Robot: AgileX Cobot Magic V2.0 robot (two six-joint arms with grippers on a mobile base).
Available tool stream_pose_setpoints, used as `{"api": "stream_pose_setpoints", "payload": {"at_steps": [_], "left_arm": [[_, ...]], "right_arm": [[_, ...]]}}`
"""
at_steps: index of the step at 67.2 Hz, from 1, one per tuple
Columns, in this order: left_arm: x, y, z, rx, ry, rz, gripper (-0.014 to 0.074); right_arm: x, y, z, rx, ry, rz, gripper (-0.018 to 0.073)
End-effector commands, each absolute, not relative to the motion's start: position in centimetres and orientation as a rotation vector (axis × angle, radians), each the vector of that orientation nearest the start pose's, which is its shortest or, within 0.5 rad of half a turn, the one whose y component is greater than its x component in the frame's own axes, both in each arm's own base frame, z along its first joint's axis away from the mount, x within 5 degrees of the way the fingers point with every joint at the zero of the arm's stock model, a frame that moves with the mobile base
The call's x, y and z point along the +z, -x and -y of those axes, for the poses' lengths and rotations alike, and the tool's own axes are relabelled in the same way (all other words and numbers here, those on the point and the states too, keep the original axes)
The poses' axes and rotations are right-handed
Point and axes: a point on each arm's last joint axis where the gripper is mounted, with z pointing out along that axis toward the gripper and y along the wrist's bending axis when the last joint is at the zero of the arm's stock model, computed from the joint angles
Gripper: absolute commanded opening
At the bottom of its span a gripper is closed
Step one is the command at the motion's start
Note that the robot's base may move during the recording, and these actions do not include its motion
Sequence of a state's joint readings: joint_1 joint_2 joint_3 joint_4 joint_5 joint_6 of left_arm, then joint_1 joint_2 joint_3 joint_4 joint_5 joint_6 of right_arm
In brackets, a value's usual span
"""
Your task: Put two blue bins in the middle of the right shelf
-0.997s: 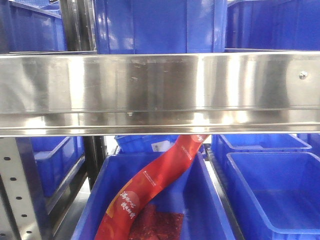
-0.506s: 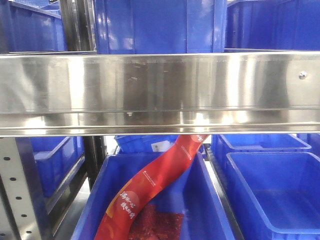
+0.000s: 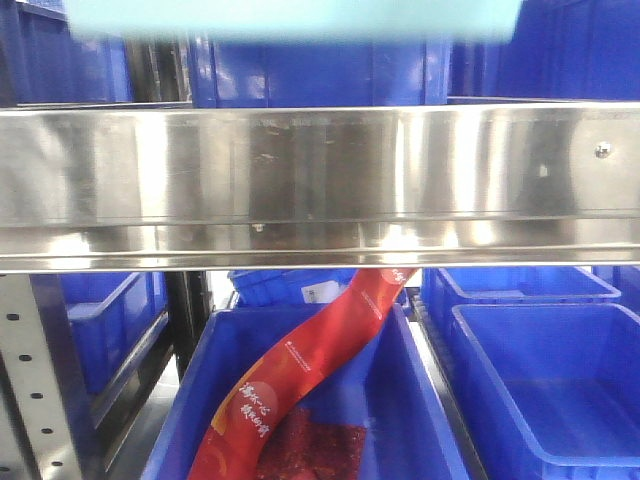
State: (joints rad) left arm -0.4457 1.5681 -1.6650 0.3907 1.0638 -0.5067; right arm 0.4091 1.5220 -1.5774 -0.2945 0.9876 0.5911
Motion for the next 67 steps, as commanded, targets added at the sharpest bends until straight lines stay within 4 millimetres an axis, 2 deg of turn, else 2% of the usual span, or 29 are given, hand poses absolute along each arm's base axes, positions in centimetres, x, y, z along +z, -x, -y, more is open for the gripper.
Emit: {"api": "stream_pose_setpoints", "payload": {"at_steps": [1, 14, 18, 22, 30, 35, 38, 42, 47, 56, 67], "left_arm": [[41.0, -32.7, 12.2, 0.010, -0.025, -2.291, -0.0111], [40.1, -33.2, 12.4, 0.027, -0.024, -2.328, -0.0104], [40.1, -33.3, 12.5, 0.027, -0.027, -2.323, -0.0065], [40.1, -33.3, 12.5, 0.026, -0.028, -2.320, 0.0012], [40.1, -33.3, 12.5, 0.026, -0.028, -2.320, 0.0263], [40.2, -33.3, 12.5, 0.020, -0.016, -2.319, 0.0370], [40.2, -33.3, 12.5, 0.013, 0.002, -2.320, 0.0398], [40.2, -33.3, 12.4, 0.019, 0.004, -2.320, 0.0414], [40.2, -33.3, 12.4, 0.019, 0.004, -2.320, 0.0413], [41.2, -33.0, 12.2, 0.027, 0.018, -2.307, 0.0412], [44.1, -31.7, 11.5, 0.004, 0.048, -2.245, 0.0397]], "right_arm": [[40.1, -31.7, -12.0, 0.210, -0.146, -2.330, -0.0165], [39.3, -32.3, -12.3, 0.199, -0.145, -2.354, -0.0165], [39.3, -32.3, -12.3, 0.196, -0.144, -2.354, -0.0152], [39.3, -32.4, -12.2, 0.189, -0.142, -2.352, -0.0107], [39.4, -32.4, -12.2, 0.179, -0.136, -2.342, 0.0087], [39.4, -32.5, -12.1, 0.165, -0.130, -2.332, 0.0219], [39.4, -32.5, -12.0, 0.158, -0.126, -2.327, 0.0301], [39.5, -32.5, -12.1, 0.158, -0.125, -2.323, 0.0377], [39.5, -32.6, -12.0, 0.156, -0.123, -2.320, 0.0421], [40.1, -32.2, -11.7, 0.138, -0.116, -2.298, 0.0424], [42.0, -30.7, -11.1, 0.165, -0.124, -2.245, 0.0423]]}}
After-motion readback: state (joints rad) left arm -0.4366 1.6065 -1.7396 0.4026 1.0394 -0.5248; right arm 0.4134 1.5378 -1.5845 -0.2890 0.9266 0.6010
